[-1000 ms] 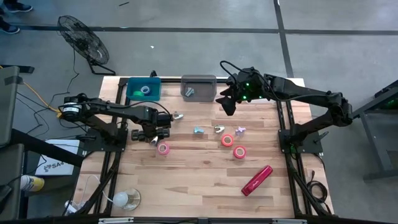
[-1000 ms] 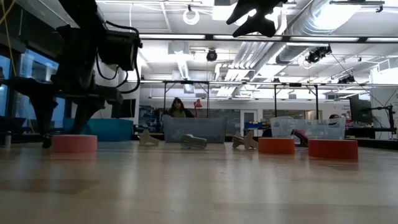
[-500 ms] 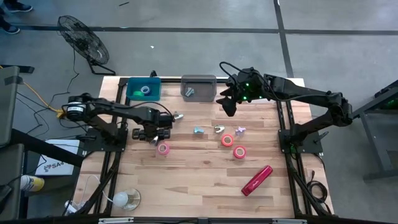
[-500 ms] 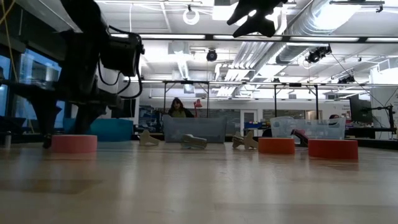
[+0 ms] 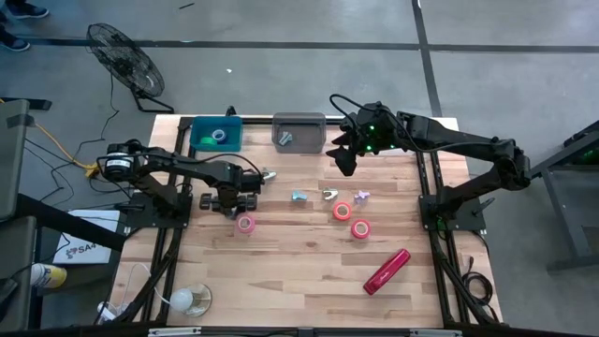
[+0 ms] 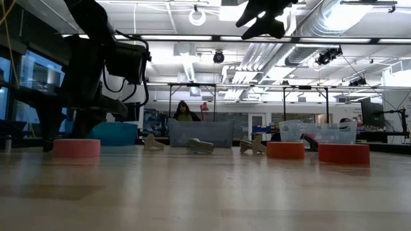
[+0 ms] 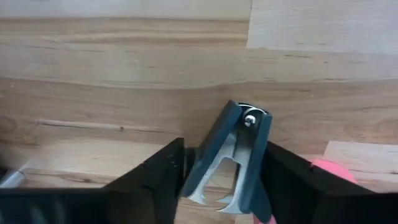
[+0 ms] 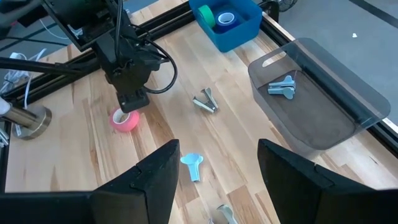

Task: Pick and place Stapler, Stapler remover, tape
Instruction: Put the black staple remover into the black bin

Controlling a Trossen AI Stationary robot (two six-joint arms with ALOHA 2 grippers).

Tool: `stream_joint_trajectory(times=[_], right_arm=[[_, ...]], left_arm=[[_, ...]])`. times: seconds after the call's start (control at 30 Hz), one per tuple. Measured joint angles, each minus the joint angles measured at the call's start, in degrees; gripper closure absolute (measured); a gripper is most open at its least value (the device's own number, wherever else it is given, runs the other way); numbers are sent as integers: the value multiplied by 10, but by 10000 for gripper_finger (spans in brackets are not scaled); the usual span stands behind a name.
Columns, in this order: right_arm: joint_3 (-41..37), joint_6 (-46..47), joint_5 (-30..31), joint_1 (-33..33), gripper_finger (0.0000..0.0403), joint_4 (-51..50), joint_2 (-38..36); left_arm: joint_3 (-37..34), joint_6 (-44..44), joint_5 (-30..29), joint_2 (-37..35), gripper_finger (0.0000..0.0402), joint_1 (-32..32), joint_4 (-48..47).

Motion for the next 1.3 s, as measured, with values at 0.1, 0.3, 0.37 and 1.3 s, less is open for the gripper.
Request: stream_joint_trajectory(times=[0.1,0.3,0.37,1.3], right_arm=[[0,0,0,0,194,0,0],[0,0,0,0,194,0,0],[0,0,0,0,194,0,0],[0,44,24,0,194,0,0]], left_arm=[[-1,0,4,1,265,0,-2],[-1,12,4,1,303,0,-5],[-1,13,4,1,303,0,-4],[168,249,-132,1,303,109,143]])
